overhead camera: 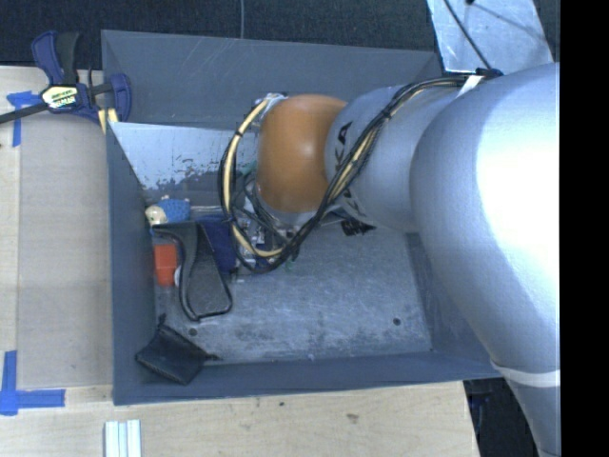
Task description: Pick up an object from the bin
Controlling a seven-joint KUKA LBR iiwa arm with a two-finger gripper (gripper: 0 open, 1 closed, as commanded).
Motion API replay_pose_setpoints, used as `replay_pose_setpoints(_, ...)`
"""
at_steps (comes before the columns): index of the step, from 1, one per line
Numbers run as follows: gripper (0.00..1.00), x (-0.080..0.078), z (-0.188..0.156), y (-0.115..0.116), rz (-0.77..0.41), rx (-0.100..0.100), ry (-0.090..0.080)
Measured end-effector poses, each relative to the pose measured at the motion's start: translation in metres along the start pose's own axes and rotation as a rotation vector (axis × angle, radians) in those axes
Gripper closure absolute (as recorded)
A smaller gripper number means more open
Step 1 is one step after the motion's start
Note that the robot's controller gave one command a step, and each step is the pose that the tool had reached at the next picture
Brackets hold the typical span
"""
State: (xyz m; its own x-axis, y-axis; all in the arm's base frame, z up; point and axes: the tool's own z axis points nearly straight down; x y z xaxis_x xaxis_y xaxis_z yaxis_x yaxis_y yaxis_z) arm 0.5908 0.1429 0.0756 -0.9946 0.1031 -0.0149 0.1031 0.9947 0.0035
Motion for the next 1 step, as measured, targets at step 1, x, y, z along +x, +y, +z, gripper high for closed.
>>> replay_pose_setpoints(1, 1.00, -0.0030, -0.1459, -0.0075, -0.023, 0.000, 0.004)
